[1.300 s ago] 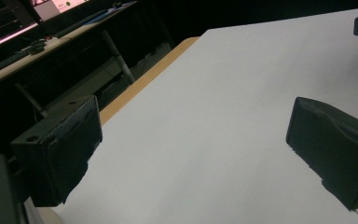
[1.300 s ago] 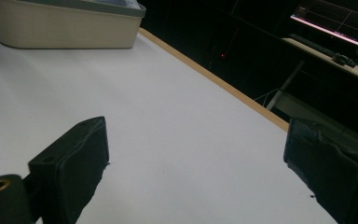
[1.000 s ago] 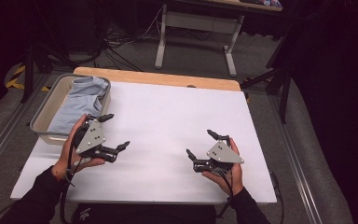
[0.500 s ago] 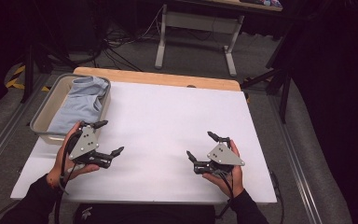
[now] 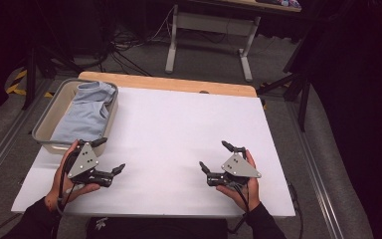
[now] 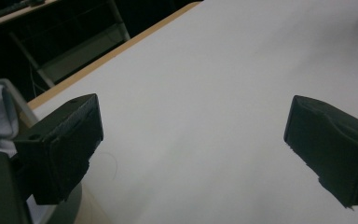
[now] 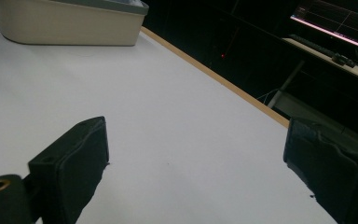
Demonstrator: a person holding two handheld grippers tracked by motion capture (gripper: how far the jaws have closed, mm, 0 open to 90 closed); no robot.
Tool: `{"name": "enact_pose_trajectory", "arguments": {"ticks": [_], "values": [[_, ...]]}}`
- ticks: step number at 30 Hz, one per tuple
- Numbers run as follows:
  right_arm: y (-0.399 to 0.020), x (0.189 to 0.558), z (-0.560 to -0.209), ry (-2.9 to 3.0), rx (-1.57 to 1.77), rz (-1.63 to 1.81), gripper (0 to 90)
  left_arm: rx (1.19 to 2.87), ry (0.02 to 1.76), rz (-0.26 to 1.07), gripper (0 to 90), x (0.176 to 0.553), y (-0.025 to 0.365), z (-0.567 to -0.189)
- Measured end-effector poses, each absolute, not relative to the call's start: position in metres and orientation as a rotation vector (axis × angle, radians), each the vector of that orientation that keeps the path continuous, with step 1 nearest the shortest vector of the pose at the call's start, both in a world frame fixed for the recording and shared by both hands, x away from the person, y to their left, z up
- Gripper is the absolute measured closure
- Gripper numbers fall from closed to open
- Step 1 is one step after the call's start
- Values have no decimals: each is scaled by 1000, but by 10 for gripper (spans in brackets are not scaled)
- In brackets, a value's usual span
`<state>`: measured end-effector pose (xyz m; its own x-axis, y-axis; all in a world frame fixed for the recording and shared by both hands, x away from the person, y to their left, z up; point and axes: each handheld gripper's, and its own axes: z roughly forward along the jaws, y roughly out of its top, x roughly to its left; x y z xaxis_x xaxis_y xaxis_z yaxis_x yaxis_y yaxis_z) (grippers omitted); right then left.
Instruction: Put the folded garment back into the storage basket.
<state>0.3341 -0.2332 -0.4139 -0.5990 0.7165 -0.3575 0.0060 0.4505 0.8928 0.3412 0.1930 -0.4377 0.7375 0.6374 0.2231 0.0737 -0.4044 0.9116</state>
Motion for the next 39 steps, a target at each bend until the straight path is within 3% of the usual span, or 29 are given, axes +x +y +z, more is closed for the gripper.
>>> {"name": "enact_pose_trajectory", "arguments": {"ticks": [17,39], "values": [[-236,320,-435,1959,588,1199,74,1929,580,680,48,340,197,-449],[-239,322,-432,1933,608,1211,73,1911,568,673,46,338,199,-447]]}}
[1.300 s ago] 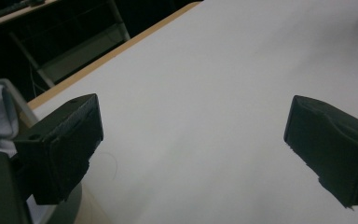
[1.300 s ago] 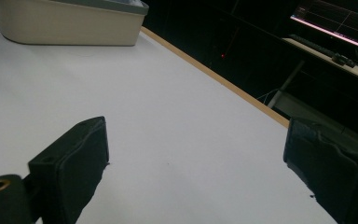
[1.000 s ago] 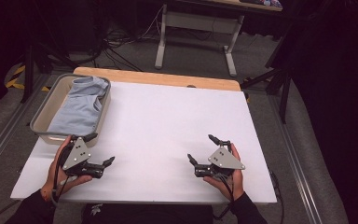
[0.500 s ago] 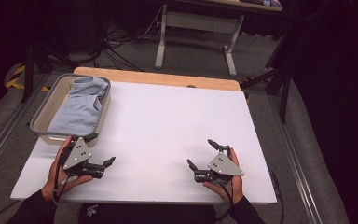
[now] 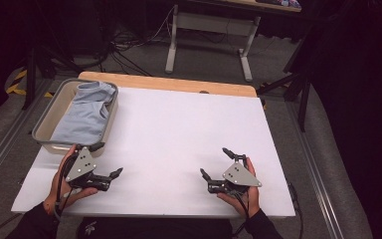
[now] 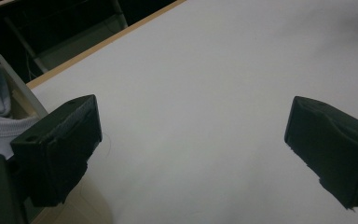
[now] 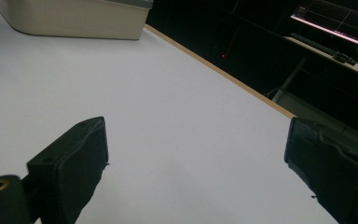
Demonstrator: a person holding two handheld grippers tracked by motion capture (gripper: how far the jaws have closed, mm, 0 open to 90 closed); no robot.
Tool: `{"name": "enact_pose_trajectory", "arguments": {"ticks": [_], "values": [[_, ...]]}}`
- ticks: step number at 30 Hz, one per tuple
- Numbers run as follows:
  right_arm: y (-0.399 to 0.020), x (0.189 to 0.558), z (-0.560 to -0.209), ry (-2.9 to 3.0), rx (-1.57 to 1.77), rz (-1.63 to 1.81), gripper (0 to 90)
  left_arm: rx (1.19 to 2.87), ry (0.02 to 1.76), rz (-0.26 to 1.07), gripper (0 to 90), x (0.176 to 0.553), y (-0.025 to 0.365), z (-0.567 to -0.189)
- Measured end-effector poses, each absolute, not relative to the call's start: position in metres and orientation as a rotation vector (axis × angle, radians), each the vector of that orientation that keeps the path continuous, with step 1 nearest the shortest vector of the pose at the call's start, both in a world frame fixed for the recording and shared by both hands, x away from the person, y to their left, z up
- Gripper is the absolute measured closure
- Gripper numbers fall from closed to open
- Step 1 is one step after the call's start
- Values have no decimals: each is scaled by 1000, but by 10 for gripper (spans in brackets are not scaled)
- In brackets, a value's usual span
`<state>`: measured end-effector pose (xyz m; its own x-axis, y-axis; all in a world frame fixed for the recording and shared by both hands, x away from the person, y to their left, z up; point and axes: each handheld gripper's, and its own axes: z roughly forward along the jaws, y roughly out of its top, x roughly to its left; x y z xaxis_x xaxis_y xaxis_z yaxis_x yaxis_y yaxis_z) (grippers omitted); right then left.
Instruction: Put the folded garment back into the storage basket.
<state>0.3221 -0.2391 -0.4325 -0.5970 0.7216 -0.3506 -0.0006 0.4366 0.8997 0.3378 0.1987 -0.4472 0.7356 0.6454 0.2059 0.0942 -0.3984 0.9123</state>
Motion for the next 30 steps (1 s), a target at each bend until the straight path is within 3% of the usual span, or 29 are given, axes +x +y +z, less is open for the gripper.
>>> {"name": "enact_pose_trajectory", "arguments": {"ticks": [30], "values": [[-245,330,-434,1940,664,1240,70,1925,587,675,46,341,194,-448]]}}
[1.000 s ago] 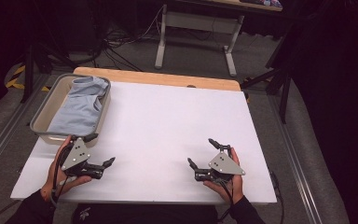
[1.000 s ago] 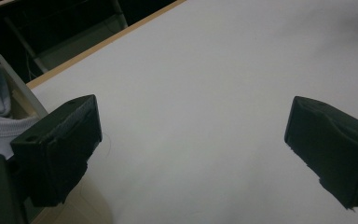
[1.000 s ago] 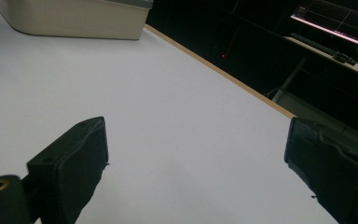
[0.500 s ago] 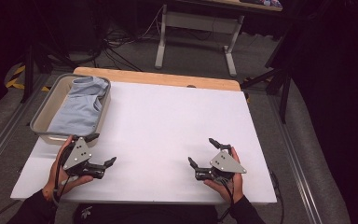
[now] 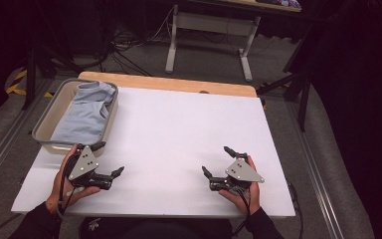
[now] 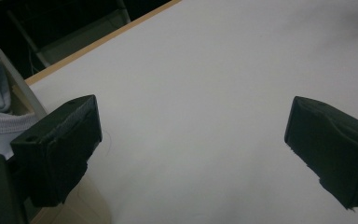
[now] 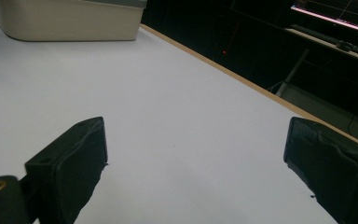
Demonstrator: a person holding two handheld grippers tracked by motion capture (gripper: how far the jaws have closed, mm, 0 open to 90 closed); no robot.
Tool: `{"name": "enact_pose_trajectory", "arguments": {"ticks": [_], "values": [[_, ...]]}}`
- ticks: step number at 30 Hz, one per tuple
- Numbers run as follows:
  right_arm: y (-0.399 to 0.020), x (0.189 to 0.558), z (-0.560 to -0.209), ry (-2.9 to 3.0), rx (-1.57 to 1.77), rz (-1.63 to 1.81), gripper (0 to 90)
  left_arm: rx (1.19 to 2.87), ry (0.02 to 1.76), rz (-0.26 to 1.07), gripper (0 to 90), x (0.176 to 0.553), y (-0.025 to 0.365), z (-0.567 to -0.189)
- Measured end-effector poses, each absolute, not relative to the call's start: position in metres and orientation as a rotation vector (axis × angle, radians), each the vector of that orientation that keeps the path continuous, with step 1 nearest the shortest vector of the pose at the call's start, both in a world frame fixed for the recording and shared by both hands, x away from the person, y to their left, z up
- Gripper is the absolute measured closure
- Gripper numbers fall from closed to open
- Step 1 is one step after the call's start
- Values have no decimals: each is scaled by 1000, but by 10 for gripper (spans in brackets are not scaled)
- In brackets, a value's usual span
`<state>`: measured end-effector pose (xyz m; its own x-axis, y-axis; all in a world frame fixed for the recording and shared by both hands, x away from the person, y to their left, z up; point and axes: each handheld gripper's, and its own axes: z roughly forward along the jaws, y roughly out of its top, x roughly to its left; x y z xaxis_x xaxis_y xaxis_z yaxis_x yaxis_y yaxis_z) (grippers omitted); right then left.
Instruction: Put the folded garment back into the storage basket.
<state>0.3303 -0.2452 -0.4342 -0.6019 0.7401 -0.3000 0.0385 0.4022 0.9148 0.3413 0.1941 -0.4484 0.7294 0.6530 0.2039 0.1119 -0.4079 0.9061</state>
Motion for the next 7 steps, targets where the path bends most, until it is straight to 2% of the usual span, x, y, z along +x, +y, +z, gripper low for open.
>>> {"name": "enact_pose_trajectory", "arguments": {"ticks": [7], "values": [[-248,334,-437,1954,688,1240,70,1943,584,675,46,344,191,-450]]}}
